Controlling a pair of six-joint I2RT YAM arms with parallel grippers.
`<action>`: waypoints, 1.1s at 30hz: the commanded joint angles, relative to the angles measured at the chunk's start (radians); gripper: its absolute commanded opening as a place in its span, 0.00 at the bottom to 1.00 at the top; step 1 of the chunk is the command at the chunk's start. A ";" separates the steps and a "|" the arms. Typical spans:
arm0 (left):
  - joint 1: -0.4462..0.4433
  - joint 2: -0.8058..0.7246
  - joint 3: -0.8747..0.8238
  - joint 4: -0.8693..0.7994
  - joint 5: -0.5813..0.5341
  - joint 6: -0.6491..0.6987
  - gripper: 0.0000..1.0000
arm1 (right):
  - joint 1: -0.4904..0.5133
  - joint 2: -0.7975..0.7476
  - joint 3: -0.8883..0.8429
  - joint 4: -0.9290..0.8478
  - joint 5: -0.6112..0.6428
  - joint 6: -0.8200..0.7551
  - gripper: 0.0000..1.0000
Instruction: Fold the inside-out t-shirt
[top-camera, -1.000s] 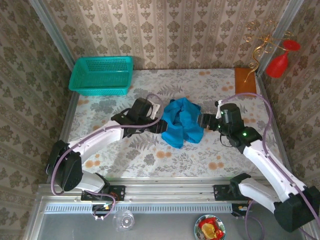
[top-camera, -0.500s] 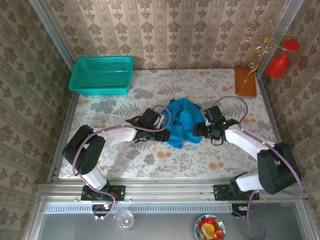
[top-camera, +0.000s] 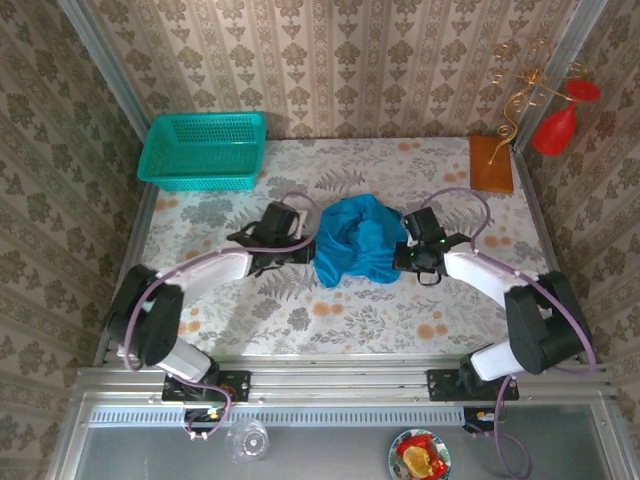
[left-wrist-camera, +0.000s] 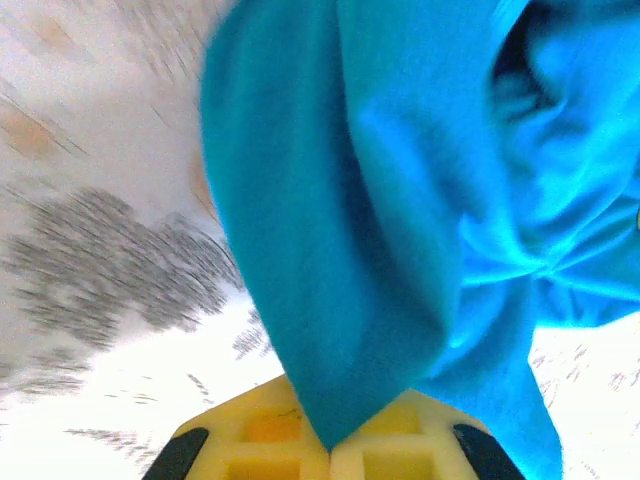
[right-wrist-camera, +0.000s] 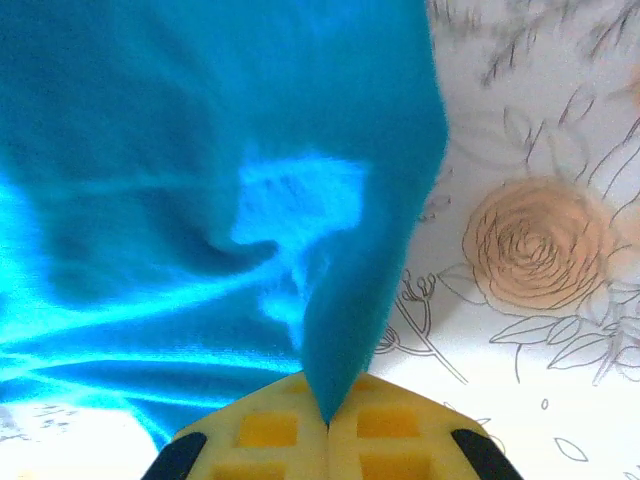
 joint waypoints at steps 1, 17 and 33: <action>0.062 -0.148 0.002 -0.081 -0.046 0.056 0.00 | -0.001 -0.156 0.087 -0.084 0.102 -0.033 0.02; 0.353 -0.666 0.248 -0.547 -0.023 0.211 0.00 | -0.019 -0.651 0.476 -0.485 0.301 -0.143 0.00; 0.379 -0.231 0.065 -0.450 0.184 0.271 0.39 | -0.074 -0.179 0.396 -0.509 0.138 -0.077 0.48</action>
